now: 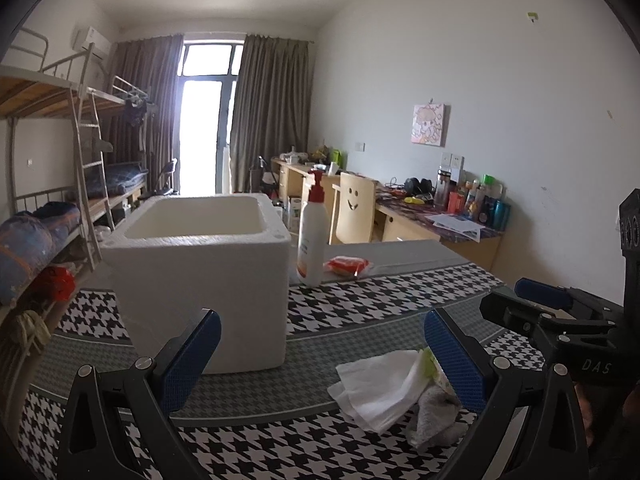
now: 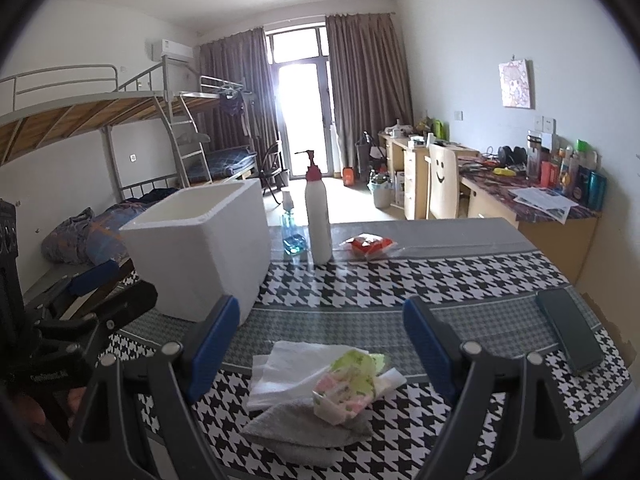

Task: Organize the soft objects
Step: 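Approach the remaining tissue, cloth and wipe pack with both grippers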

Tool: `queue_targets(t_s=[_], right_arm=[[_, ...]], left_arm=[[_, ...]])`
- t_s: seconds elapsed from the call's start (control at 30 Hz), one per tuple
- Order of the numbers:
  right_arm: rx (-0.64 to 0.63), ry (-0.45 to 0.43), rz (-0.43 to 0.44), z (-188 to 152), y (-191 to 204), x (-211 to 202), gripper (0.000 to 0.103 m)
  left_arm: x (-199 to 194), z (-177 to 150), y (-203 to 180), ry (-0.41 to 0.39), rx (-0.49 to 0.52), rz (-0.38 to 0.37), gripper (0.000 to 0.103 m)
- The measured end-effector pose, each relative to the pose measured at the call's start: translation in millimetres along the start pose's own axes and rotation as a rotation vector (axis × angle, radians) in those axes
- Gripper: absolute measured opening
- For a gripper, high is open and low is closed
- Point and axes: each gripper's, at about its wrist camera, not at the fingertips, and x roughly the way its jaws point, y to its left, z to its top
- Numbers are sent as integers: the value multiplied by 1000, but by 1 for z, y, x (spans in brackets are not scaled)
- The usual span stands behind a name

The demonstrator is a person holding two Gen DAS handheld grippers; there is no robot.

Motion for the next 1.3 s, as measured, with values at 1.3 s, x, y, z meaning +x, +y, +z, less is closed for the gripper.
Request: queue_targets(t_s=[1.3], right_arm=[[114,208,12,-45,-24,45,87]], left_arm=[[54,-31,-3,159,-7,2,102]])
